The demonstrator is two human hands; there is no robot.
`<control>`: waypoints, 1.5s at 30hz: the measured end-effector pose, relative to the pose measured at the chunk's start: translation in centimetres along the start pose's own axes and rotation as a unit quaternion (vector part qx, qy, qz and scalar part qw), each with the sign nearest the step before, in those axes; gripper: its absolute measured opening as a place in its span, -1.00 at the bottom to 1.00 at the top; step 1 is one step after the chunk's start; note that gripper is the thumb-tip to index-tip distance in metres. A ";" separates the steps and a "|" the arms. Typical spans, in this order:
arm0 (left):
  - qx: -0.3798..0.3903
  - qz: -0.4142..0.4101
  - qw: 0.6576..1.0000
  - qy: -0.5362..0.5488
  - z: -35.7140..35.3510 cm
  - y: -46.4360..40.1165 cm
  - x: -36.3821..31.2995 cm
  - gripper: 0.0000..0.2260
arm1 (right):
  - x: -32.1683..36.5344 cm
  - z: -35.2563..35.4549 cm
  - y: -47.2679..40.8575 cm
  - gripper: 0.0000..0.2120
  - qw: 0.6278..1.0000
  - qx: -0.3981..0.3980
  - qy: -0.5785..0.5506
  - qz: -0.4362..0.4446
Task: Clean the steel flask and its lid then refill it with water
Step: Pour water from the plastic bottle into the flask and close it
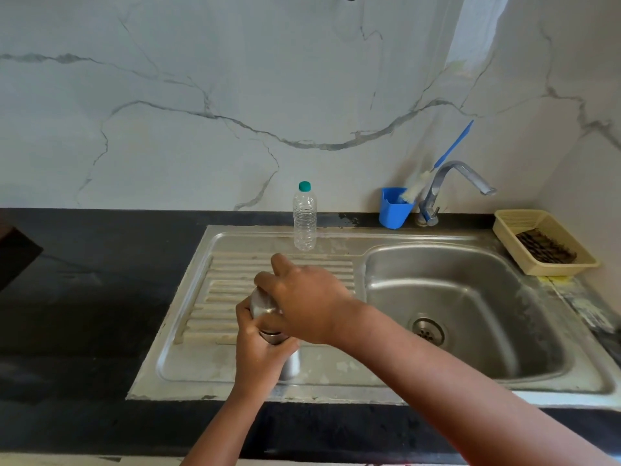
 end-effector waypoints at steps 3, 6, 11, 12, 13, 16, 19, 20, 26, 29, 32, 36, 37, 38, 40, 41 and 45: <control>0.000 -0.001 1.000 0.003 -0.1 0.0 0.1 -0.30 | -0.5 0.7 -0.3 -0.45 0.999 0.007 -0.026 0.044; -0.003 0.004 1.000 -0.014 0.0 -0.1 0.6 -0.34 | -1.0 0.2 -0.5 -0.40 0.989 0.091 -0.092 0.065; 0.010 0.017 1.000 0.008 -0.1 0.0 0.4 -0.34 | -0.8 0.1 -0.7 -0.60 0.995 0.040 0.008 0.096; 0.010 0.017 1.000 0.006 -0.1 0.0 0.2 -0.32 | -0.6 -0.1 -0.6 -0.60 0.993 0.007 0.048 0.108; 0.010 0.015 1.000 0.002 -0.1 0.0 0.1 -0.30 | -0.3 -0.5 -0.5 -0.56 0.990 -0.021 0.083 0.114; 0.022 0.008 1.000 -0.016 -0.1 -0.2 0.2 -0.36 | 0.1 -1.1 -0.9 -0.42 0.987 -0.052 0.109 0.108; 0.028 0.009 0.999 0.018 -0.2 -0.2 0.3 -0.37 | -0.4 -0.1 -1.5 -0.43 0.981 -0.036 0.096 0.167; 0.025 0.007 0.999 0.026 -0.2 -0.2 0.1 -0.37 | -0.3 0.0 -1.6 -0.46 0.973 -0.021 0.102 0.204; 0.011 0.003 1.000 0.008 -0.2 -0.2 0.2 -0.32 | 0.0 -1.9 -2.1 -0.59 0.970 -0.040 0.053 0.232; -0.010 0.001 0.999 -0.037 -0.6 -0.4 0.3 -0.56 | 0.3 -2.0 -2.5 -0.67 0.985 -0.117 0.080 0.098; -0.030 0.005 0.995 -0.092 -1.6 -0.4 0.6 -0.79 | 0.2 -1.8 -2.5 -0.73 0.987 -0.102 0.075 -0.102; -0.033 0.000 0.999 -0.041 -1.3 0.3 0.1 -0.52 | 0.2 -0.7 -2.5 -0.33 0.983 -0.007 0.066 -0.169; -0.043 0.003 0.998 -0.035 -0.9 0.5 0.2 -0.42 | -0.2 0.2 -2.2 -0.24 0.983 0.016 0.054 -0.173; -0.054 0.004 0.998 -0.038 -0.6 0.6 0.3 -0.37 | -0.7 0.9 -2.0 -0.21 0.985 0.028 0.054 -0.162; -0.061 0.002 0.997 -0.048 -0.4 0.6 0.4 -0.36 | -1.7 2.6 -1.7 -0.31 0.994 0.026 0.033 -0.098; -0.060 0.002 0.997 -0.048 -0.5 0.6 0.4 -0.35 | -2.0 3.0 -1.6 -0.44 0.998 0.035 -0.013 -0.056; -0.058 0.001 0.997 -0.053 -0.6 0.2 0.6 -0.37 | -1.6 1.3 -1.5 -0.39 0.974 0.139 -0.149 0.103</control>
Point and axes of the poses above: each hand's wrist, its own y-axis away from the middle knuckle, its own z-axis out of the back of the hand, x = y × z, the point moved 6 cm from there along -y, towards the middle knuckle, and after that the axes turned 13 degrees about -y, right-handed, at the moved point
